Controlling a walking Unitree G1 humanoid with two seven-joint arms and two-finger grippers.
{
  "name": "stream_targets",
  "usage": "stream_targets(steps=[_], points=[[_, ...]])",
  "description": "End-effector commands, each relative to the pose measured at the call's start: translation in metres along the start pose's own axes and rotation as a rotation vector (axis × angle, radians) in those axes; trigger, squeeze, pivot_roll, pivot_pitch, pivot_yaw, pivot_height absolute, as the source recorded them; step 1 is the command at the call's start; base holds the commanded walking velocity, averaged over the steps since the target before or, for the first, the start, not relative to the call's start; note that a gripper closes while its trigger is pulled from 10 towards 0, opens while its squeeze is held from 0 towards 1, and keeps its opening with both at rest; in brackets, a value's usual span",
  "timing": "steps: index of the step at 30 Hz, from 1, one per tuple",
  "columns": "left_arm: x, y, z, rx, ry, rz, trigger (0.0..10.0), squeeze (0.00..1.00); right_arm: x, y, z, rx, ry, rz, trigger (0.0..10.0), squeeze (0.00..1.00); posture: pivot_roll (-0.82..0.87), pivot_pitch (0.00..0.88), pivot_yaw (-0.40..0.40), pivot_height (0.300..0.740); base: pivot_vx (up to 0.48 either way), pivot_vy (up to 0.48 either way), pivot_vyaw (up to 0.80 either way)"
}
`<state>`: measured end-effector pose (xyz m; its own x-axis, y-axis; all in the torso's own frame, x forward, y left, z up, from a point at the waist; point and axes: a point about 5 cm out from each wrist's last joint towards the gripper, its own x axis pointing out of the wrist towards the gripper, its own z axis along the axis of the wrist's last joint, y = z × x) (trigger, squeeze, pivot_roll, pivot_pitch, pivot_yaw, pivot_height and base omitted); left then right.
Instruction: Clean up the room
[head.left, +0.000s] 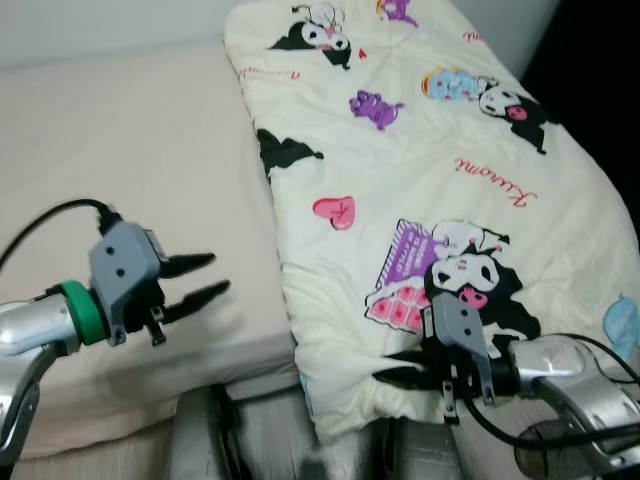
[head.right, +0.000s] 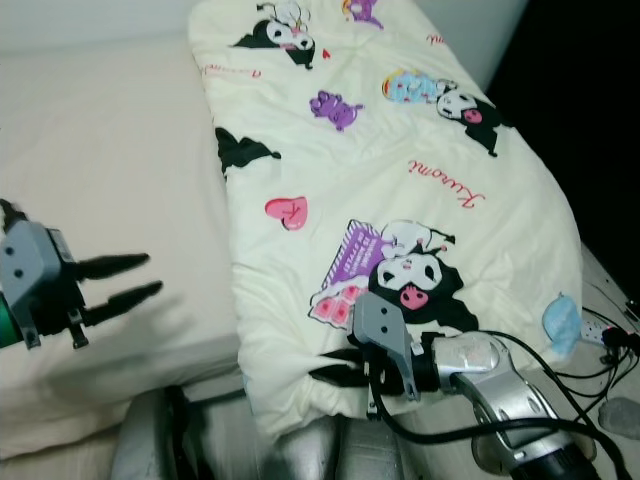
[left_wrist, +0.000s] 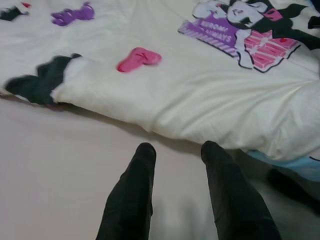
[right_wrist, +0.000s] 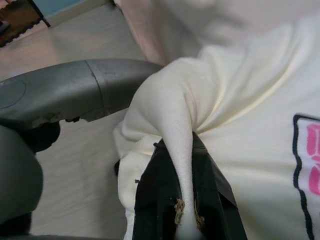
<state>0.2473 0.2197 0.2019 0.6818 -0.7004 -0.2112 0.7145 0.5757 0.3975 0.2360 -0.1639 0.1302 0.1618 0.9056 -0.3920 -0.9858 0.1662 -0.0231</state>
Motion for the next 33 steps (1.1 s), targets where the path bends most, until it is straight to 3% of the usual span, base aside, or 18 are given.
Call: stream_targets(steps=[1, 2, 6, 7, 11, 12, 13, 14, 16, 17, 20, 22, 24, 26, 27, 29, 31, 33], points=[[0.001, -0.005, 0.0, -0.001, 0.011, -0.03, 10.0, 0.0, 0.005, 0.008, -0.004, 0.031, -0.002, 0.05, 0.0, 0.0, -0.1, 0.125, 0.062, 0.533, 0.0, 0.0, 0.0], [0.005, -0.009, 0.001, -0.012, -0.001, -0.036, 10.0, 0.0, 0.006, 0.005, -0.017, 0.054, 0.052, 0.017, 10.0, 0.0, -0.1, 0.126, 0.059, 0.533, 0.0, 0.0, 0.0], [0.014, -0.017, 0.002, -0.037, -0.029, -0.033, 10.0, 0.0, 0.005, 0.012, -0.053, 0.109, 0.209, -0.006, 10.0, 0.0, -0.1, 0.126, 0.058, 0.533, 0.0, 0.0, 0.0], [0.019, -0.02, 0.003, -0.055, -0.046, -0.034, 10.0, 0.0, 0.005, 0.024, -0.078, 0.154, 0.305, -0.012, 10.0, 0.0, -0.11, 0.124, 0.054, 0.533, 0.0, 0.0, 0.0], [0.02, -0.021, 0.004, -0.06, -0.051, -0.033, 10.0, 0.0, 0.005, 0.027, -0.083, 0.17, 0.317, -0.02, 10.0, 0.0, -0.11, 0.124, 0.054, 0.533, 0.0, 0.0, 0.0], [0.021, -0.021, 0.004, -0.068, -0.06, -0.03, 10.0, 0.0, 0.007, 0.027, -0.085, 0.194, 0.308, -0.057, 10.0, 0.11, -0.11, 0.12, 0.057, 0.533, 0.0, 0.0, 0.0], [0.021, -0.021, 0.004, -0.068, -0.06, -0.03, 10.0, 0.0, 0.007, 0.027, -0.085, 0.194, 0.308, -0.057, 10.0, 0.11, -0.11, 0.12, 0.057, 0.533, 0.0, 0.0, 0.0], [0.024, -0.022, 0.005, -0.079, -0.072, -0.026, 10.0, 0.0, 0.012, 0.018, -0.078, 0.228, 0.228, -0.151, 10.0, 0.0, -0.11, 0.117, 0.059, 0.533, 0.0, 0.0, 0.0], [0.031, -0.027, 0.006, -0.101, -0.093, -0.02, 10.0, 0.0, 0.017, -0.001, -0.05, 0.263, -0.027, -0.317, 10.0, 0.0, -0.12, 0.111, 0.067, 0.533, 0.0, 0.0, 0.0], [0.031, -0.027, 0.006, -0.101, -0.093, -0.02, 10.0, 0.0, 0.017, -0.001, -0.05, 0.263, -0.027, -0.317, 10.0, 0.0, -0.12, 0.111, 0.067, 0.533, 0.0, 0.0, 0.0], [0.04, -0.033, 0.008, -0.126, -0.116, -0.008, 10.0, 0.0, 0.014, -0.015, -0.013, 0.299, -0.339, -0.402, 10.0, 0.0, -0.13, 0.103, 0.071, 0.533, 0.0, 0.0, 0.0], [0.042, -0.034, 0.008, -0.131, -0.12, -0.001, 10.0, 0.0, 0.013, -0.017, -0.009, 0.313, -0.38, -0.414, 10.0, 0.0, -0.13, 0.102, 0.071, 0.533, 0.0, 0.0, 0.0], [0.049, -0.036, 0.011, -0.151, -0.141, 0.016, 10.0, 0.0, 0.015, -0.014, -0.002, 0.422, -0.489, -0.4, 10.0, 0.0, -0.13, 0.098, 0.073, 0.533, 0.0, 0.0, 0.0], [0.049, -0.036, 0.011, -0.151, -0.141, 0.016, 10.0, 0.0, 0.015, -0.014, -0.002, 0.422, -0.489, -0.4, 10.0, 0.0, -0.13, 0.098, 0.073, 0.533, 0.0, 0.0, 0.0], [0.051, -0.038, 0.012, -0.158, -0.148, 0.017, 10.0, 0.0, 0.017, -0.01, -0.001, 0.455, -0.507, -0.369, 10.0, 0.0, -0.13, 0.097, 0.073, 0.533, 0.0, 0.0, 0.0], [0.053, -0.042, 0.014, -0.165, -0.158, 0.004, 10.0, 0.0, 0.029, 0.032, -0.023, 0.488, -0.325, -0.186, 10.0, 0.0, -0.13, 0.092, 0.075, 0.533, 0.0, 0.0, 0.0], [0.054, -0.043, 0.015, -0.168, -0.159, -0.001, 10.0, 0.0, 0.032, 0.06, -0.04, 0.527, -0.211, -0.099, 10.0, 0.0, -0.14, 0.092, 0.076, 0.533, 0.0, 0.0, 0.0], [0.055, -0.043, 0.014, -0.168, -0.159, 0.0, 10.0, 0.0, 0.03, 0.066, -0.047, 0.543, -0.173, -0.108, 10.0, 0.0, -0.14, 0.091, 0.077, 0.533, 0.0, 0.0, 0.0]])
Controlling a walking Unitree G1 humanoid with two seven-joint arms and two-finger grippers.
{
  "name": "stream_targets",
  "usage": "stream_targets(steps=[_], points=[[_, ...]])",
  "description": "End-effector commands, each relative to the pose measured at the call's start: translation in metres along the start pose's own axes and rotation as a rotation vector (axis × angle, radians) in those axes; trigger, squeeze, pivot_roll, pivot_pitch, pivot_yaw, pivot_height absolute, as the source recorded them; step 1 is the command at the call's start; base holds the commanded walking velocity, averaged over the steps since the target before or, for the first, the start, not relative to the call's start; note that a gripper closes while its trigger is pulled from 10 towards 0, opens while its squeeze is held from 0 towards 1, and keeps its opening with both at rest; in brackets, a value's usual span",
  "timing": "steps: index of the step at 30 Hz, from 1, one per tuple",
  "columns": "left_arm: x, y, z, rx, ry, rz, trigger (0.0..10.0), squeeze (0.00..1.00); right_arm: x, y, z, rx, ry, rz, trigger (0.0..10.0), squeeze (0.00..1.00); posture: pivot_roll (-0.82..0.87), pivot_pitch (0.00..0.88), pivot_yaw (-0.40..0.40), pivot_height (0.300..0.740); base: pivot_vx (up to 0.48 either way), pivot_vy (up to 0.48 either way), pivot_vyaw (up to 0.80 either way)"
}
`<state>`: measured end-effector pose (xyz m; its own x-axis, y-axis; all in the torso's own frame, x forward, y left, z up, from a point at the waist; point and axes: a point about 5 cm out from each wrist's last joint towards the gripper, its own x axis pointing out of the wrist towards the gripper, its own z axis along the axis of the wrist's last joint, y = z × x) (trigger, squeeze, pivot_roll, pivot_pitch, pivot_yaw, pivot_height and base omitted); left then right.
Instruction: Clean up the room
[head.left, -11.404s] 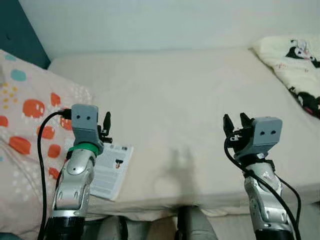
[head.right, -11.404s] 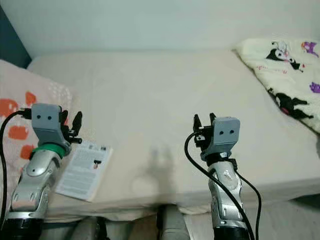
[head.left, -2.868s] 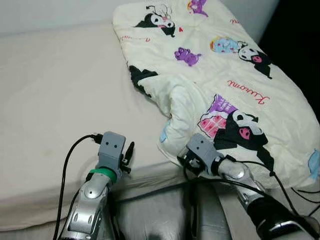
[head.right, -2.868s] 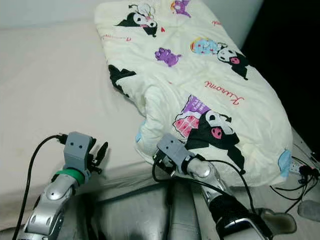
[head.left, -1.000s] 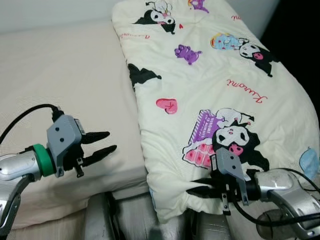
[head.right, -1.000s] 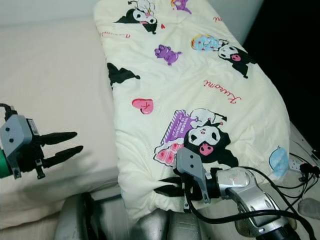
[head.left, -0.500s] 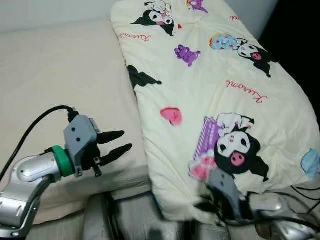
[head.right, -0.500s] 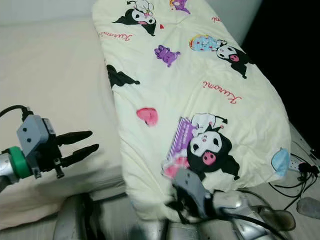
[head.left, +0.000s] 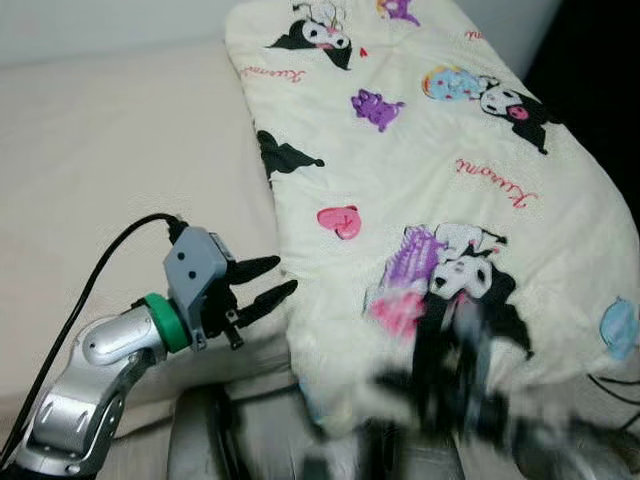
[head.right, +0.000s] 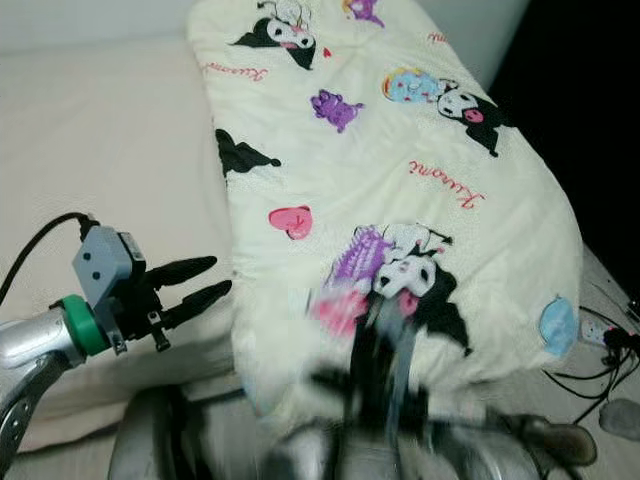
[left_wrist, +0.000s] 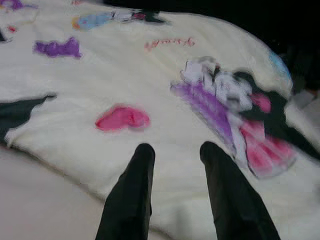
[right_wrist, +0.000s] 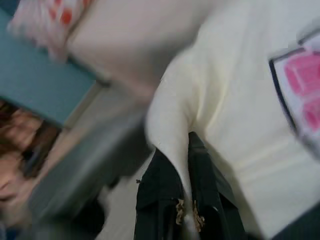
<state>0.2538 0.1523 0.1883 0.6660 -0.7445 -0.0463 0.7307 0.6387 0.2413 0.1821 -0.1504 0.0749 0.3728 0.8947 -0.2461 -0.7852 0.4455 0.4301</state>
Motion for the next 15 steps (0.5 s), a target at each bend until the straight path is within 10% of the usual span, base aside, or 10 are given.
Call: stream_targets(steps=[1, 2, 6, 7, 15], points=[[0.0, -0.003, -0.001, -0.001, 0.014, -0.013, 10.0, 0.0, 0.003, 0.009, -0.005, -0.006, 0.039, 0.054, 10.0, 0.0, -0.14, 0.091, 0.077, 0.533, 0.0, 0.0, 0.0], [0.001, -0.002, -0.001, -0.001, 0.013, -0.01, 10.0, 0.0, -0.002, 0.005, -0.011, 0.002, 0.059, 0.012, 10.0, 1.0, -0.14, 0.091, 0.077, 0.533, 0.0, 0.0, 0.0], [0.003, -0.002, -0.002, -0.003, 0.013, -0.007, 10.0, 0.0, -0.006, -0.007, -0.005, 0.0, 0.013, -0.089, 10.0, 1.0, -0.14, 0.091, 0.077, 0.533, 0.0, 0.0, 0.0], [0.005, -0.004, -0.002, -0.006, 0.013, -0.008, 10.0, 0.0, -0.008, -0.015, 0.011, -0.036, -0.056, -0.166, 10.0, 0.09, -0.15, 0.095, 0.085, 0.533, 0.0, 0.0, 0.0], [0.007, -0.005, -0.003, -0.013, 0.011, 0.002, 10.0, 0.0, -0.024, -0.025, 0.052, -0.364, -0.16, -0.447, 10.0, 0.0, -0.15, 0.096, 0.077, 0.533, 0.0, 0.0, 0.0]])
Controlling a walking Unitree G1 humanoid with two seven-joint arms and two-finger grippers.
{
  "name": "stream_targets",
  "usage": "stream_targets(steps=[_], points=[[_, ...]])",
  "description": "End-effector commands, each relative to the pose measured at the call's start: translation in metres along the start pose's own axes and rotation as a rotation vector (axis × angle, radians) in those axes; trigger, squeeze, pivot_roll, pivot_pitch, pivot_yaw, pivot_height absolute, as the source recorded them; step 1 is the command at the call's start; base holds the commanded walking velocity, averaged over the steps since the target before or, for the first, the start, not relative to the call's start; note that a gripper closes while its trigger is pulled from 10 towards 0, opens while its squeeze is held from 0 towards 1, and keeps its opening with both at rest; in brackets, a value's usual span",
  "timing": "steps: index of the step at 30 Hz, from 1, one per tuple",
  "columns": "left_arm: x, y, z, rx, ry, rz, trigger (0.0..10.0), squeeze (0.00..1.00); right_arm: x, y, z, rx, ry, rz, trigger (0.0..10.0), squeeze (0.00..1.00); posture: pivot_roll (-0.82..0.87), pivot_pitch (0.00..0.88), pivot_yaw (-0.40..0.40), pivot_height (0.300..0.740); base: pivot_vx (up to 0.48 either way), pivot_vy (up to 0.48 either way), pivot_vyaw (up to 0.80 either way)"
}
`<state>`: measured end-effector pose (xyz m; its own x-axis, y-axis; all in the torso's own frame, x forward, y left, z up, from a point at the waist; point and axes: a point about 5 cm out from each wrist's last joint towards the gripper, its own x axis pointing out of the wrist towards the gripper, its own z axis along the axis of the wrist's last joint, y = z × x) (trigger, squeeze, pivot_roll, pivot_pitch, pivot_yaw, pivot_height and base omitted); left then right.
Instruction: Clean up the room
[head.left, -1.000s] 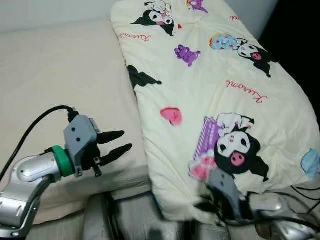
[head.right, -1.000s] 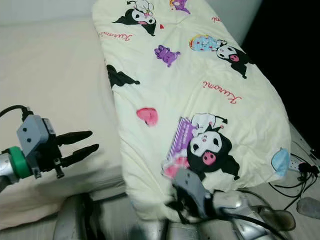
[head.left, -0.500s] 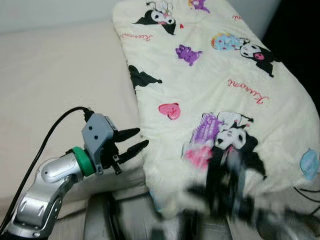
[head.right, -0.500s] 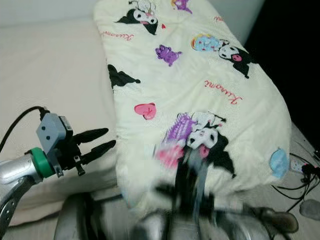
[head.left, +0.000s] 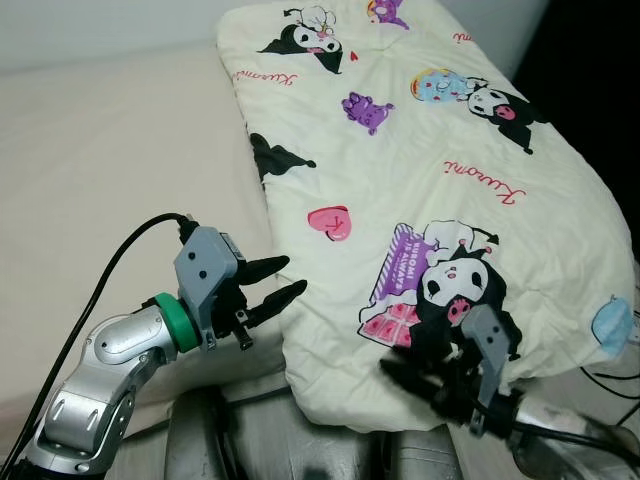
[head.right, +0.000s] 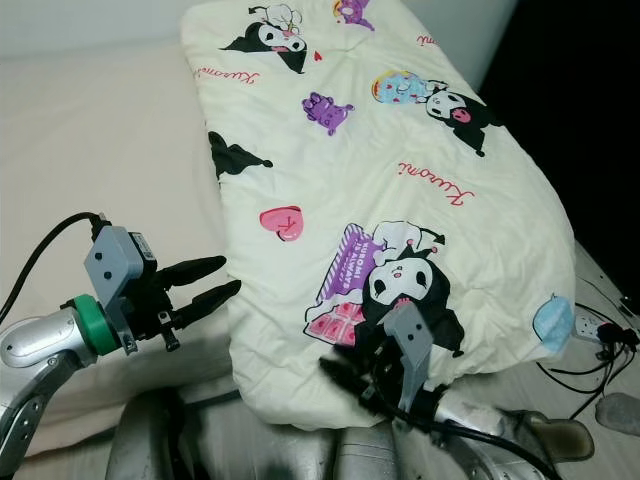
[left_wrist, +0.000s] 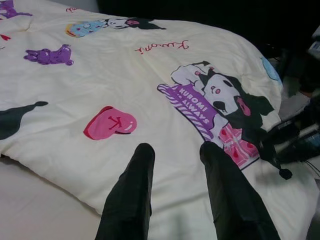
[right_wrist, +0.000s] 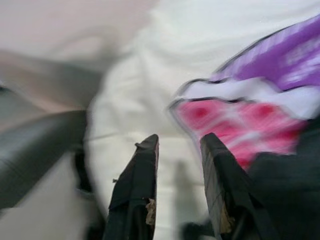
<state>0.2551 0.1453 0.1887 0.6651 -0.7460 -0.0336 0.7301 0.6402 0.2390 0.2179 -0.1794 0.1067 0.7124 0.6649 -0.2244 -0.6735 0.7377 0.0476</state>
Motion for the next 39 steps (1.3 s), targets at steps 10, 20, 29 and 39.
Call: stream_targets(steps=[10, 20, 29, 39], points=[[0.018, 0.024, -0.003, -0.042, -0.042, 0.292, 10.0, 0.0, -0.002, -0.029, 0.058, 0.024, -0.413, -0.533, 10.0, 0.0, -0.18, 0.064, 0.094, 0.533, 0.0, 0.0, 0.0], [0.012, 0.062, -0.022, -0.146, -0.013, 0.749, 10.0, 0.0, 0.017, -0.033, 0.059, 0.111, -0.504, -0.584, 10.0, 0.0, -0.17, 0.011, 0.067, 0.542, 0.0, 0.0, 0.0], [0.008, 0.055, -0.036, -0.138, 0.043, 0.806, 10.0, 0.0, 0.02, -0.04, 0.062, 0.088, -0.499, -0.603, 10.0, 0.0, -0.15, 0.011, 0.045, 0.572, 0.0, 0.0, 0.0], [0.017, 0.055, -0.039, -0.127, 0.04, 0.844, 10.0, 0.0, 0.023, -0.04, 0.058, 0.086, -0.495, -0.6, 10.0, 0.0, -0.15, 0.015, 0.043, 0.606, 0.0, 0.0, 0.0]])
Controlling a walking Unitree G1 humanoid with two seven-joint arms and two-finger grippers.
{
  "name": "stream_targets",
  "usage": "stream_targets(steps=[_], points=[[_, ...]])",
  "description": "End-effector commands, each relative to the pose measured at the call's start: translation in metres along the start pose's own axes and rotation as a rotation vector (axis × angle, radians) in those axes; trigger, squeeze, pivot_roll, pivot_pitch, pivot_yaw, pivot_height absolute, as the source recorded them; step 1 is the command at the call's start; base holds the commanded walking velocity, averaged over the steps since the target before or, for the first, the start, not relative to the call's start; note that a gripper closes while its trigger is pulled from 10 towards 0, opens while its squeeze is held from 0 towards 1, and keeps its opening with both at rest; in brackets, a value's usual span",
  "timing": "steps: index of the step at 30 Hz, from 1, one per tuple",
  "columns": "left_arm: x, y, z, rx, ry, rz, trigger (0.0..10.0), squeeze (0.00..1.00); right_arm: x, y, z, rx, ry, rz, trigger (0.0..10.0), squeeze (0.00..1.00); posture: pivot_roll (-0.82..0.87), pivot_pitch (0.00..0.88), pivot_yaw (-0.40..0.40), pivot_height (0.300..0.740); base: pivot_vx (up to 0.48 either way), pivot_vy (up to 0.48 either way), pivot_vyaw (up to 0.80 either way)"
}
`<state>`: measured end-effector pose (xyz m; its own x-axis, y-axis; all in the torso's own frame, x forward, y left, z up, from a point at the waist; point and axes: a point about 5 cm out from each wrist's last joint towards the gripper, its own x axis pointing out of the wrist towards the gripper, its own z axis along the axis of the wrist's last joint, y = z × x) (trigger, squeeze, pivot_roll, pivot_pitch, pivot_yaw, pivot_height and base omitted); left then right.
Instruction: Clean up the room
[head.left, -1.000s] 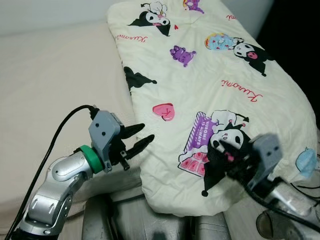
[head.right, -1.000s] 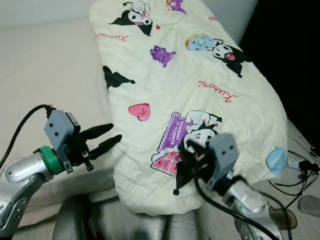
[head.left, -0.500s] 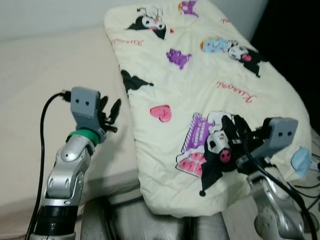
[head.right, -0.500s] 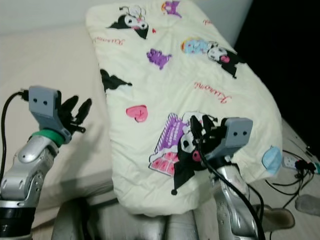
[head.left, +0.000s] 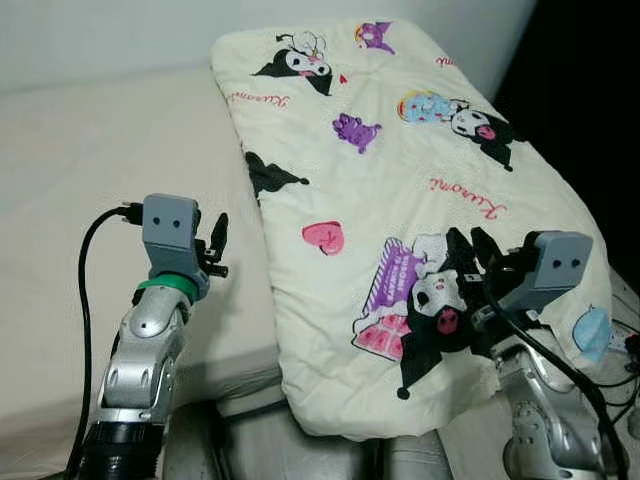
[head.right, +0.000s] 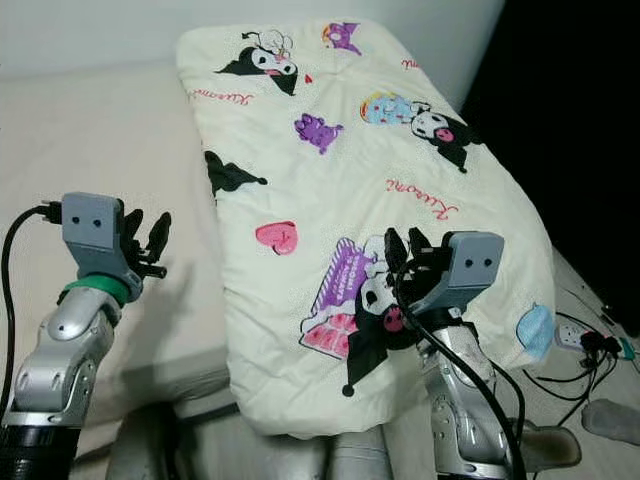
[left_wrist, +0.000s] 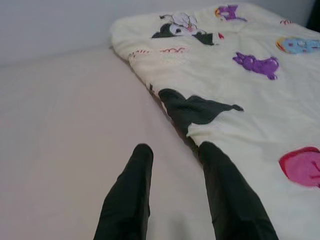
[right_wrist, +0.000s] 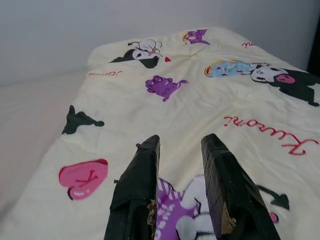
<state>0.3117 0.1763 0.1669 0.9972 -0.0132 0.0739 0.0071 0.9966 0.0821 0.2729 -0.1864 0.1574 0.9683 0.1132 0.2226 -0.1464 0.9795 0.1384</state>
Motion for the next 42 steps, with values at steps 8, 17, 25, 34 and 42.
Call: stream_targets(steps=[8, 17, 25, 34, 42], points=[[0.003, -0.005, -0.003, 0.009, -0.002, 0.005, 10.0, 0.0, -0.001, -0.002, -0.004, -0.009, 0.005, 0.002, 10.0, 0.0, -0.16, 0.007, 0.048, 0.631, 0.0, 0.0, 0.0], [0.006, -0.01, -0.001, 0.007, -0.015, -0.001, 10.0, 0.0, 0.0, -0.002, -0.007, -0.011, 0.008, 0.011, 10.0, 0.0, -0.16, 0.0, 0.05, 0.665, 0.0, 0.0, 0.0], [0.006, -0.014, 0.0, -0.001, -0.02, -0.035, 10.0, 0.0, 0.001, -0.003, -0.01, -0.015, 0.016, 0.006, 10.0, 0.0, -0.16, 0.0, 0.053, 0.685, 0.0, 0.0, 0.0], [0.006, -0.017, 0.001, -0.007, -0.028, -0.053, 10.0, 0.0, 0.001, -0.003, -0.014, -0.033, 0.028, -0.017, 10.0, 0.0, -0.16, 0.0, 0.057, 0.689, 0.0, 0.0, 0.0], [0.006, -0.017, 0.002, -0.008, -0.028, -0.066, 10.0, 0.0, 0.001, -0.001, -0.017, -0.032, 0.03, -0.015, 10.0, 0.0, -0.16, 0.0, 0.065, 0.689, 0.0, 0.0, 0.0]])
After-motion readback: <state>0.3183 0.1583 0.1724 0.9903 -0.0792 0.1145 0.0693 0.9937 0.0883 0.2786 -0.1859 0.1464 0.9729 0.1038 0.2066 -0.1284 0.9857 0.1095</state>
